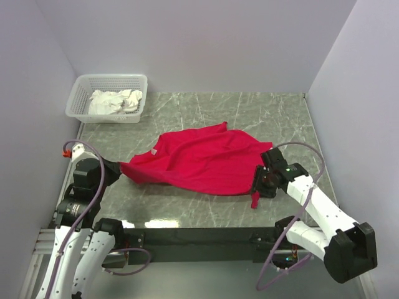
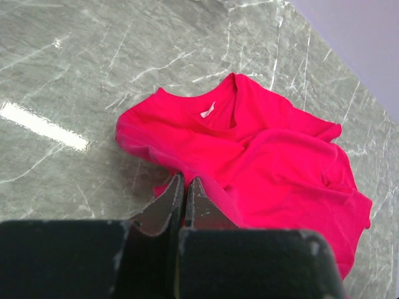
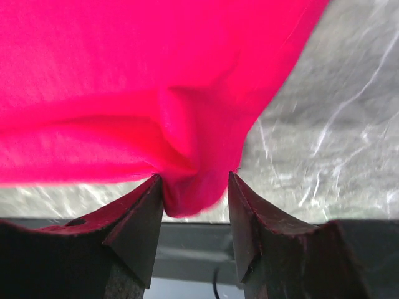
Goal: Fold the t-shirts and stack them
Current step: Flatten the tshirt out
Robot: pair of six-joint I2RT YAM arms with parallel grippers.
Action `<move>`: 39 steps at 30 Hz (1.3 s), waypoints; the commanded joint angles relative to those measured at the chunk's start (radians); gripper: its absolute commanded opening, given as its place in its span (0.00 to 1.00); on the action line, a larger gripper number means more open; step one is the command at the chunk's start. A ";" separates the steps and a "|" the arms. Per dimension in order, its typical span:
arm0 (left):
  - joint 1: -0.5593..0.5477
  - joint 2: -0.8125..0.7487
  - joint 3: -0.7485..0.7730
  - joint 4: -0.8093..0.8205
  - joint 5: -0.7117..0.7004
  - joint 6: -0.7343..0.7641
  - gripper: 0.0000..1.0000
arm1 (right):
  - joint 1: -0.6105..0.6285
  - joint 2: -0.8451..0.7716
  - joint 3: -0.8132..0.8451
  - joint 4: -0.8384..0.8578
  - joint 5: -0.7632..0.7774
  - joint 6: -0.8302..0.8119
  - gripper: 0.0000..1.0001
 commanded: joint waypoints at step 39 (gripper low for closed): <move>0.005 0.142 -0.089 0.255 0.032 -0.022 0.01 | -0.171 0.529 0.155 0.424 0.137 -0.053 0.51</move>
